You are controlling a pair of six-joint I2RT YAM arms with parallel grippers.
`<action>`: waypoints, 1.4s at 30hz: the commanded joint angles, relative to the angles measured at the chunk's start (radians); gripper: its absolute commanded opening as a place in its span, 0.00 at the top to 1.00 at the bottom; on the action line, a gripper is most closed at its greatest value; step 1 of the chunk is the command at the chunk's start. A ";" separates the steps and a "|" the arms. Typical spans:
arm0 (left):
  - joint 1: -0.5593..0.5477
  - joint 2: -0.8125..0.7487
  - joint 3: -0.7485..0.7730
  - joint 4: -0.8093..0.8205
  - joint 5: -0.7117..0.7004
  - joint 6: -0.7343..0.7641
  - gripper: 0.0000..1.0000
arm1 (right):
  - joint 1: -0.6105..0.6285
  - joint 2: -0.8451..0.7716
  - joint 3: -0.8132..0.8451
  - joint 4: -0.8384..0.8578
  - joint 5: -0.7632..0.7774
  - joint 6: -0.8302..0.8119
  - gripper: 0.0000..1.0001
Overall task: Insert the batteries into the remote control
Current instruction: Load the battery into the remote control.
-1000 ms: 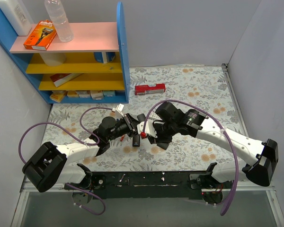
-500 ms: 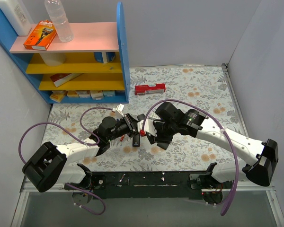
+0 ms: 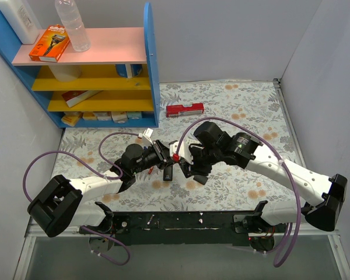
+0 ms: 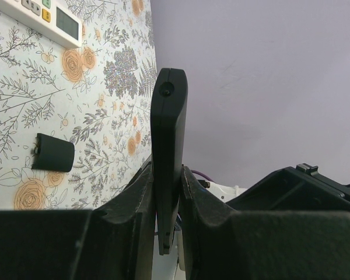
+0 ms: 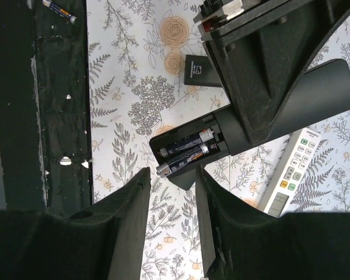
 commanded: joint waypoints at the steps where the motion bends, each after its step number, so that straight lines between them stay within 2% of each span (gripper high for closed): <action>1: 0.007 -0.031 0.011 0.021 0.004 0.004 1.00 | 0.006 -0.031 0.023 0.003 -0.049 0.019 0.57; 31: 0.007 -0.026 0.022 0.028 0.015 0.018 1.00 | 0.006 -0.026 -0.090 0.080 -0.007 -0.029 0.64; 42: 0.005 -0.037 0.017 0.034 0.016 0.019 1.00 | 0.006 -0.011 -0.096 0.098 -0.011 -0.027 0.71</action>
